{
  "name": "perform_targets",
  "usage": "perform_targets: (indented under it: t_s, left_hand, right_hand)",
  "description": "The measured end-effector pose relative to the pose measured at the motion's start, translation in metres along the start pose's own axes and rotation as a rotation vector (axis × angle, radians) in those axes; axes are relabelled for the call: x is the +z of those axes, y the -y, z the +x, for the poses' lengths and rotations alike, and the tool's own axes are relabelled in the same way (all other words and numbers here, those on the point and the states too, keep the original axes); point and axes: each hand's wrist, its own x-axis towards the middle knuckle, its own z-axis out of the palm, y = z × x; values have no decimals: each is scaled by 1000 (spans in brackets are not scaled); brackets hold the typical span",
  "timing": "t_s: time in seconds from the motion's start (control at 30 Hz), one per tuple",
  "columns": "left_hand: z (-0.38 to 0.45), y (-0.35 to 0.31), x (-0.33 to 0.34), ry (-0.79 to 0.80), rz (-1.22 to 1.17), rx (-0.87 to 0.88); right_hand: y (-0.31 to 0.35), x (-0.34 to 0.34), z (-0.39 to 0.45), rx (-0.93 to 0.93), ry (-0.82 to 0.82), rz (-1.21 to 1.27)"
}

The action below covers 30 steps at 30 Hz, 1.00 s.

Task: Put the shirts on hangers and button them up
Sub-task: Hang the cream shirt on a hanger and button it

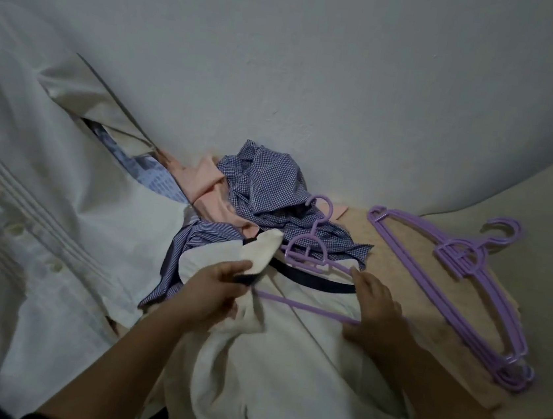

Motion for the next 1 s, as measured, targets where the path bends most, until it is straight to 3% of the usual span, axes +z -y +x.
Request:
perform_targets:
  t_s: [0.1, 0.17, 0.27, 0.37, 0.53, 0.6, 0.7, 0.87, 1.0]
  left_hand:
    - [-3, -2, -6, -364, 860, 266]
    - [-4, -6, -5, -528, 1062, 535]
    - [12, -10, -5, -406, 1250, 858]
    - [33, -7, -4, -215, 1461, 834]
    - [48, 2, -6, -162, 1521, 838]
    - [51, 6, -9, -165, 1513, 881]
    - [55, 13, -16, -136, 1485, 920]
    - [59, 19, -21, -97, 1471, 897]
    - [59, 18, -24, -53, 1451, 868]
  right_hand:
    - [-3, 6, -1, -44, -68, 3]
    - [-5, 9, 0, -57, -99, 20]
    - [-7, 12, 1, -92, -135, 17]
    - [-9, 13, 2, -118, -162, -2]
    - [-20, 10, 9, -189, -151, 105]
    - [-19, 1, 15, -83, -121, 336]
    - [-24, -10, 32, 132, -226, 548]
    - [-30, -25, 50, 433, 94, 525]
    - [-31, -22, 54, 495, 200, 427]
